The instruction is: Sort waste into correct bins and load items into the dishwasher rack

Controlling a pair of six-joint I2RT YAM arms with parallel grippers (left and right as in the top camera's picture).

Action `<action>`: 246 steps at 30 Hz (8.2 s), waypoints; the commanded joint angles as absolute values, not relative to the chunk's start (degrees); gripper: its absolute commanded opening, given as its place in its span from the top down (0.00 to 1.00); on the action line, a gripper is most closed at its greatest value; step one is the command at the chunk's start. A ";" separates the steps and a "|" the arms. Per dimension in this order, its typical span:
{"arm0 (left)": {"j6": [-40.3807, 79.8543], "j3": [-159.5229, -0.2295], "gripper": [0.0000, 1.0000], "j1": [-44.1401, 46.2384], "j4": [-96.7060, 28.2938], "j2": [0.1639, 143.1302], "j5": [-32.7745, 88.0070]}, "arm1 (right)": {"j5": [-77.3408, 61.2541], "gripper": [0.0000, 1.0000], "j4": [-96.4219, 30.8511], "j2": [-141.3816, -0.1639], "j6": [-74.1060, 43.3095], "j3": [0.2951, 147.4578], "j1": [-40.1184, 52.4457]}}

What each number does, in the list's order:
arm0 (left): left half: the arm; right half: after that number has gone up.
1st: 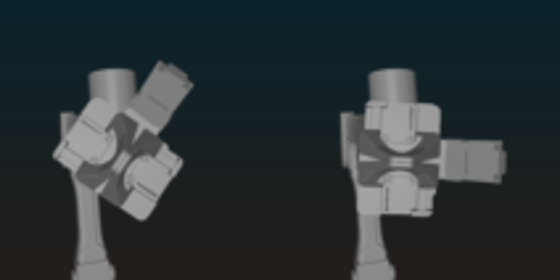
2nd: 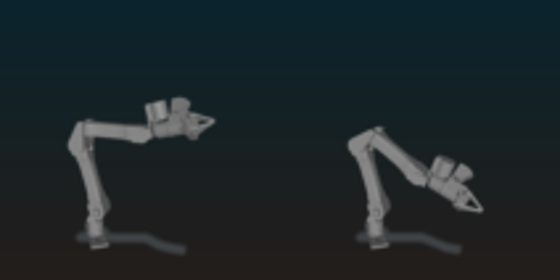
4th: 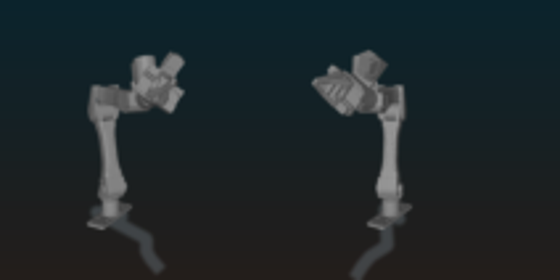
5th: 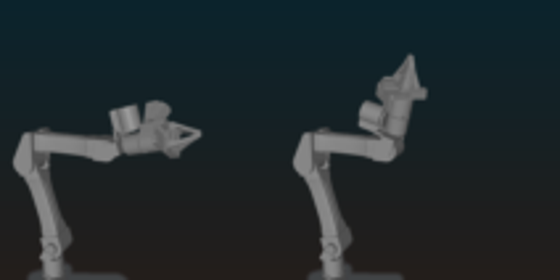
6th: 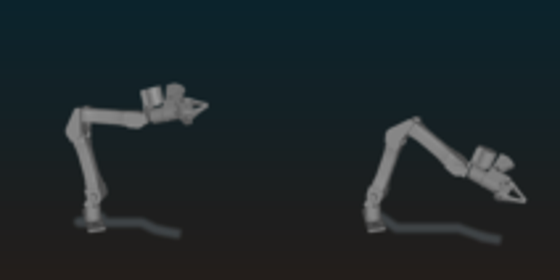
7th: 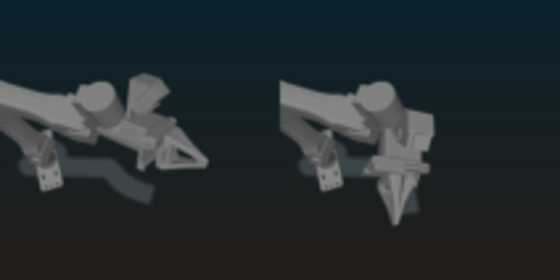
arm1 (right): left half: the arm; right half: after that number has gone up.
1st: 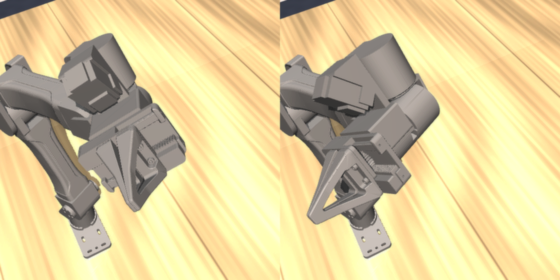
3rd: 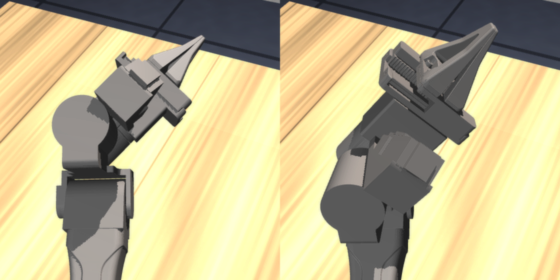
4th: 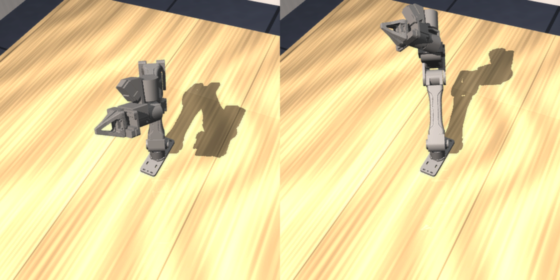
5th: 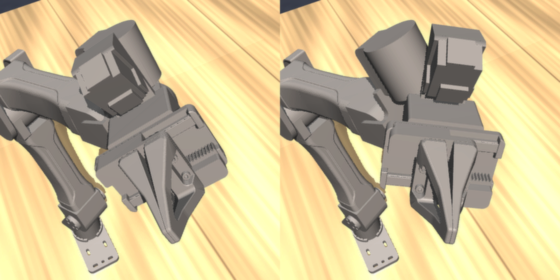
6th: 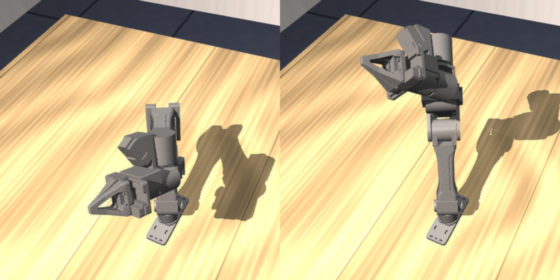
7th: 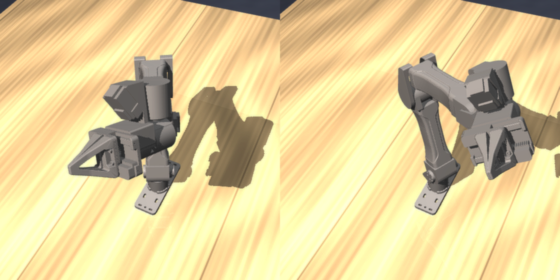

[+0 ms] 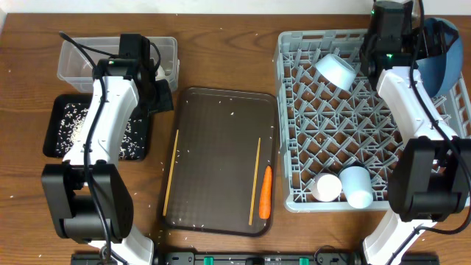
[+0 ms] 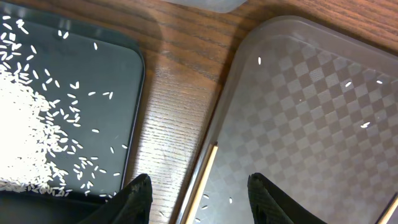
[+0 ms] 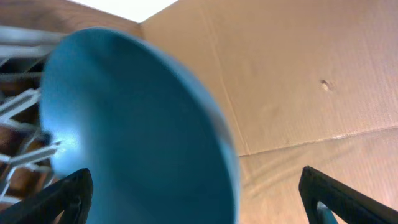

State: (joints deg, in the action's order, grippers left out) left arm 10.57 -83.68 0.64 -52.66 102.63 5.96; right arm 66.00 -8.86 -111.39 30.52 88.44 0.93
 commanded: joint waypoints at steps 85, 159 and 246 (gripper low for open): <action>23.29 -71.05 0.42 30.87 -53.71 100.33 8.34 | -9.34 0.01 -47.48 -87.05 -4.23 89.23 8.25; 10.90 -75.68 0.46 48.56 -60.25 106.15 8.84 | 2.83 0.01 -52.34 -87.50 -4.89 89.23 10.02; 28.82 -76.60 0.94 -11.97 -45.41 103.35 2.92 | 3.64 0.01 -54.98 -87.50 -4.67 89.23 9.39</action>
State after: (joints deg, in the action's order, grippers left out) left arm 25.58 -77.87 -10.28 -46.06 102.56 3.01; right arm 3.11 -54.87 -88.01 -4.12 89.12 9.91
